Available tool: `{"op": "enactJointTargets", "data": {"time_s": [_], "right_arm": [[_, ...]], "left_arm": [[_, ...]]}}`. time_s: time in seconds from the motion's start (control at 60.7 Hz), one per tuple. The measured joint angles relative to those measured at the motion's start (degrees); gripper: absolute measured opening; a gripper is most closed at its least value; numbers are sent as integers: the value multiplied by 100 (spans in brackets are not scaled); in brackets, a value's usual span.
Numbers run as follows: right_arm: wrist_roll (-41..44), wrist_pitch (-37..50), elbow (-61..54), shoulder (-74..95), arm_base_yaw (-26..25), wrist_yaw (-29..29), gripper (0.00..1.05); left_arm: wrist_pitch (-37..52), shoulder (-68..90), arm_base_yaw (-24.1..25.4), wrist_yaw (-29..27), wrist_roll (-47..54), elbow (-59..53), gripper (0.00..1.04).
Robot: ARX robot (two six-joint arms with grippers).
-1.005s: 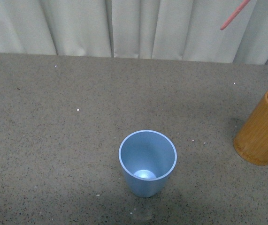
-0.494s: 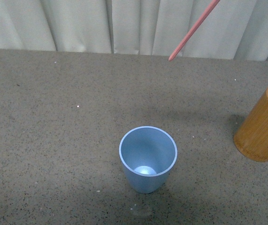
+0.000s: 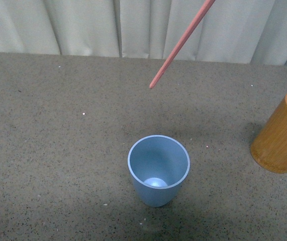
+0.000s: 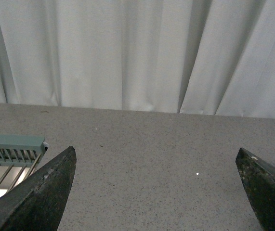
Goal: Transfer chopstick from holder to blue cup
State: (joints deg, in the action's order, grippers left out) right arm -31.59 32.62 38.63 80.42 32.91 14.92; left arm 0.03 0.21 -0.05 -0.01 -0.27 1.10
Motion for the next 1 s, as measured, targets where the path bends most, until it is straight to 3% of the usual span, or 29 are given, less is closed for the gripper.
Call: {"op": "enactJointTargets", "data": {"time_s": [1.005], "right_arm": [[-380, 608, -763, 505, 278, 146, 1]], "left_arm": [[0, 0, 0, 2, 0, 0, 98]]}}
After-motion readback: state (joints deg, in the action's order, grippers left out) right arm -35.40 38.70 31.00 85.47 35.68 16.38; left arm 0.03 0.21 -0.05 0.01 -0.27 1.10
